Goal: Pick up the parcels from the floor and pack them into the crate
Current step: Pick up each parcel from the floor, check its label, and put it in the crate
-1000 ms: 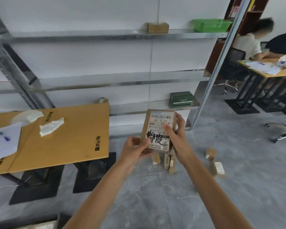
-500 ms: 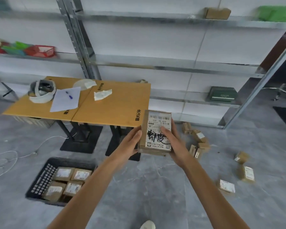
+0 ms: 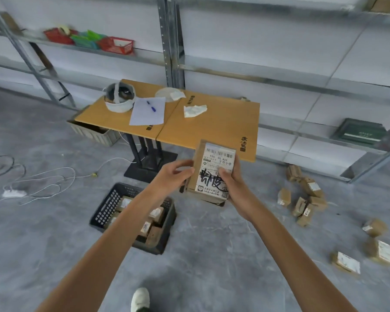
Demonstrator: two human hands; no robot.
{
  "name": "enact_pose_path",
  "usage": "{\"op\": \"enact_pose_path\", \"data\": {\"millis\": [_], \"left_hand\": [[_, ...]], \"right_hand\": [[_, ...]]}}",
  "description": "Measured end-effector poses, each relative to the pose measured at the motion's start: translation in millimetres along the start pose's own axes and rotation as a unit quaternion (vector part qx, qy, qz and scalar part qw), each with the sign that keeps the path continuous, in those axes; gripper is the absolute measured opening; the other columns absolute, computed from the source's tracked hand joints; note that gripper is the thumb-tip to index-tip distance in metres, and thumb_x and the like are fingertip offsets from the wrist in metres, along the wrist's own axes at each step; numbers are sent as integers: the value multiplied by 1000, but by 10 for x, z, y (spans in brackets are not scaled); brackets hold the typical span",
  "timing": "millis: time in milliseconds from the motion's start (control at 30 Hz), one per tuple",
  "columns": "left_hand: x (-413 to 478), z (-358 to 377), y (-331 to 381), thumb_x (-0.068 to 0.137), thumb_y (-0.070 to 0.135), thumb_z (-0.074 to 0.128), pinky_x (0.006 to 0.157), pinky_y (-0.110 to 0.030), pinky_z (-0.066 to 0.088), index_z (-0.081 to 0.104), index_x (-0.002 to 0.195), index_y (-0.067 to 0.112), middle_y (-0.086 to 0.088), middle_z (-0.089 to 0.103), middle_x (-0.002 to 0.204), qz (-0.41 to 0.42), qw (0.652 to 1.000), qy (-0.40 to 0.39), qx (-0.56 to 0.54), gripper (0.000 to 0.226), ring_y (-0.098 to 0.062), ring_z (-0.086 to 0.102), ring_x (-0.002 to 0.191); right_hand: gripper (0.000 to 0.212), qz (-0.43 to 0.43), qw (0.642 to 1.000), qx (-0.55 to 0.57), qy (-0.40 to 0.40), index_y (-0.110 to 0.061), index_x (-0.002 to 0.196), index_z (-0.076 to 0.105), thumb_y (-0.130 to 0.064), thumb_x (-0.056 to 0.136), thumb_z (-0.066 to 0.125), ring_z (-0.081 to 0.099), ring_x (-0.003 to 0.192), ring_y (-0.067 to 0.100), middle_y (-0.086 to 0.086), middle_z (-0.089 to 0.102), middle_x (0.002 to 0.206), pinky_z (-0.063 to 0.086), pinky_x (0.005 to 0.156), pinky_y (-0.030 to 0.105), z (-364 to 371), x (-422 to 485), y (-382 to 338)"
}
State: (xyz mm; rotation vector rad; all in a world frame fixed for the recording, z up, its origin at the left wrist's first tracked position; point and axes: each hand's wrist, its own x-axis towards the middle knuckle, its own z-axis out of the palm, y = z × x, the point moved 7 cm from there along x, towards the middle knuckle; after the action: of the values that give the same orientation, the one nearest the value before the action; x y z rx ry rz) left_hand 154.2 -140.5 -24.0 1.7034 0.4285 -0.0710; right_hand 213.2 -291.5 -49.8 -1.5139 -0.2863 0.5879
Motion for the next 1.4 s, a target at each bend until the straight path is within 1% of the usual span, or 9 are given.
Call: {"op": "enact_pose_path", "data": {"millis": [200, 433, 633, 867, 1067, 1167, 1233, 1333, 1400], "left_hand": [[270, -1323, -381, 94, 9, 51, 95, -36, 50, 57, 121, 13, -1, 63, 117, -25, 999, 5, 27, 28, -16, 61, 107], [941, -2170, -863, 90, 20, 58, 94, -38, 51, 57, 119, 18, 1, 61, 123, -73, 996, -19, 56, 29, -17, 60, 110], [1585, -2288, -1566, 89, 23, 60, 95, -39, 50, 53, 127, 15, 2, 58, 127, -149, 984, -38, 94, 40, -16, 57, 112], [2050, -2184, -3090, 95, 18, 50, 70, -14, 47, 53, 127, 13, -2, 60, 125, -258, 952, -52, 160, 32, -12, 60, 97], [2359, -2338, -4565, 97, 22, 46, 87, -20, 43, 53, 127, 12, -1, 58, 127, -348, 914, -74, 196, 32, -15, 56, 114], [2624, -2390, -5395, 95, 24, 51, 91, -26, 45, 52, 128, 12, -2, 60, 126, -376, 906, -86, 176, 35, -17, 57, 113], [2838, -2403, -5895, 93, 23, 55, 91, -27, 46, 53, 128, 12, -3, 60, 125, -376, 908, -83, 163, 37, -17, 58, 112], [3237, -2275, -6511, 92, 24, 56, 82, -23, 49, 55, 124, 13, -1, 61, 122, -356, 917, -96, 155, 33, -15, 60, 104], [3556, -2122, -6841, 93, 25, 54, 74, -18, 49, 56, 121, 15, 1, 62, 119, -335, 925, -104, 148, 29, -12, 62, 99]], "right_hand": [[54, 3, 999, -36, -8, -35, 142, 18, -18, 98, 44, 58, 101, -1, -13, 54, 120, 54, 78, 19, 1246, 696, 86], [53, 22, 984, -134, 116, -22, 141, 34, -24, 93, 57, 62, 101, 10, -6, 60, 120, 52, 68, 11, 1854, 1336, 443], [69, 108, 975, -148, 125, -20, 147, 21, -23, 90, 60, 63, 96, 7, 0, 58, 122, 57, 74, 26, 1962, 1847, 1238], [107, 244, 947, -204, 42, -25, 146, -22, -24, 86, 66, 56, 115, 14, 3, 44, 139, 51, 95, 30, 2338, 2287, 2760], [116, 310, 919, -243, 16, -25, 142, -31, -32, 82, 68, 30, 135, 12, 0, 15, 150, 30, 106, 20, 2848, 2542, 4161], [117, 306, 915, -262, 24, -37, 136, -34, -38, 79, 68, 27, 129, 7, -5, 16, 144, 27, 109, 23, 2998, 2779, 4875], [116, 313, 911, -263, 49, -39, 138, -30, -32, 79, 69, 23, 121, -1, -8, 16, 146, 26, 112, 27, 3045, 2969, 5289], [106, 302, 909, -271, 93, -29, 145, -24, -28, 86, 64, 19, 117, -6, -5, 13, 150, 19, 105, 16, 3010, 3272, 5762], [101, 269, 912, -284, 125, -29, 146, -22, -33, 89, 62, 18, 129, 2, -3, 6, 154, 19, 108, 23, 2922, 3496, 6014]]}}
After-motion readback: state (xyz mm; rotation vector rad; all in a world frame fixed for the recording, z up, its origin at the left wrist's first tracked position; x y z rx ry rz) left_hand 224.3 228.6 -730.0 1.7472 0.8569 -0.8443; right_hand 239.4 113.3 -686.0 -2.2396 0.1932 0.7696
